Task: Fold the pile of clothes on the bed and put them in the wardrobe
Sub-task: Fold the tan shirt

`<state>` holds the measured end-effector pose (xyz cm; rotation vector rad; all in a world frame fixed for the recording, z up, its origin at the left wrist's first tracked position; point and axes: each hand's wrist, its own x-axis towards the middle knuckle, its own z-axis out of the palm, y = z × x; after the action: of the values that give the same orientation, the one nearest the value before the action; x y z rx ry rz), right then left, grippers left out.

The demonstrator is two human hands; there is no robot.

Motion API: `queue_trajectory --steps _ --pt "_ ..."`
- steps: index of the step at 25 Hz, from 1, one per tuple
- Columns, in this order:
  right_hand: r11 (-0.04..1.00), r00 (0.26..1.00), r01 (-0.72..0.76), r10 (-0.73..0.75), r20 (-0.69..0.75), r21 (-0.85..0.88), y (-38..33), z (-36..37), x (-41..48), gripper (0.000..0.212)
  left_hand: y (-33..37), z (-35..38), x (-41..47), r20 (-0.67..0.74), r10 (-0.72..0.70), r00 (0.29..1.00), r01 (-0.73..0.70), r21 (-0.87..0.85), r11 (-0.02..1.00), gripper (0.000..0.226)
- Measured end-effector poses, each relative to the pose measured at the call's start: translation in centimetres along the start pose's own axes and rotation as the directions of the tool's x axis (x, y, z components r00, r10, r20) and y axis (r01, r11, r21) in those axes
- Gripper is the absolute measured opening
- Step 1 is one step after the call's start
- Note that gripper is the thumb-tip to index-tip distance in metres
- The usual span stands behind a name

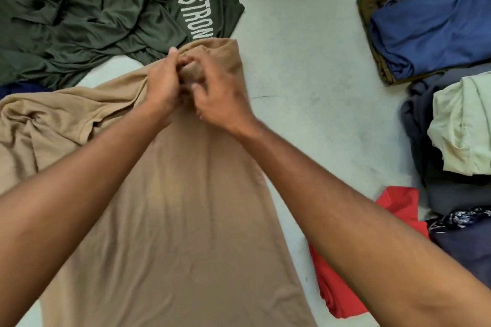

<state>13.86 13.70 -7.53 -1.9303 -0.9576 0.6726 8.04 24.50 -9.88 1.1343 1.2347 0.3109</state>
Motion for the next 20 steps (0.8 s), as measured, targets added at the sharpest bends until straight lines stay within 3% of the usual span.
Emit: queue_trajectory --steps 2,3,5,7,8,10,13,15,18,20 --pt "0.999 0.968 -0.025 0.033 0.248 -0.037 0.0 2.0 -1.4 0.042 -0.7 -2.0 -0.1 0.069 -0.073 0.995 0.065 0.101 0.993 0.028" --pt "0.998 0.968 -0.033 0.047 0.248 -0.06 0.4 2.2 -1.9 0.04 -1.4 -2.8 -0.1 0.109 -0.057 0.992 0.039 0.157 0.987 0.019" --pt "0.989 0.994 -0.092 0.098 0.049 -0.116 1.8 1.6 -2.5 0.034 -2.9 -3.6 0.4 0.171 0.076 0.982 -0.131 0.34 0.931 0.006" --pt "0.946 0.975 -0.17 0.121 -0.186 -0.277 3.5 0.2 -3.6 0.031 -3.8 -3.3 0.8 0.153 0.238 0.959 -0.283 0.534 0.797 0.021" --pt "0.923 0.97 -0.185 0.115 -0.216 -0.337 4.4 -0.4 -4.2 0.031 -3.7 -2.8 0.6 0.107 0.324 0.94 -0.32 0.603 0.73 0.023" --pt "0.925 0.988 -0.153 0.135 -0.076 -0.347 5.3 -1.4 -5.2 0.029 -3.5 -2.2 0.4 0.044 0.449 0.892 -0.365 0.655 0.662 0.022" --pt "0.924 0.939 -0.007 0.137 0.314 -0.381 4.9 -1.7 -7.0 0.023 -3.7 -2.7 0.8 0.056 0.45 0.891 -0.366 0.673 0.642 0.024" --pt "0.91 0.92 0.055 0.113 0.376 -0.41 4.8 -1.4 -8.0 0.021 -3.9 -3.4 1.0 0.098 0.45 0.888 -0.388 0.685 0.616 0.027" --pt "0.955 0.992 -0.048 0.08 0.095 -0.293 5.2 -1.2 -8.1 0.019 -3.7 -3.7 0.1 0.155 0.555 0.817 -0.496 0.679 0.541 0.037" --pt "0.956 0.993 -0.067 0.036 -0.114 -0.284 5.4 -0.6 -7.4 0.02 -4.5 -4.5 -0.8 0.276 0.622 0.732 -0.576 0.74 0.349 0.047"
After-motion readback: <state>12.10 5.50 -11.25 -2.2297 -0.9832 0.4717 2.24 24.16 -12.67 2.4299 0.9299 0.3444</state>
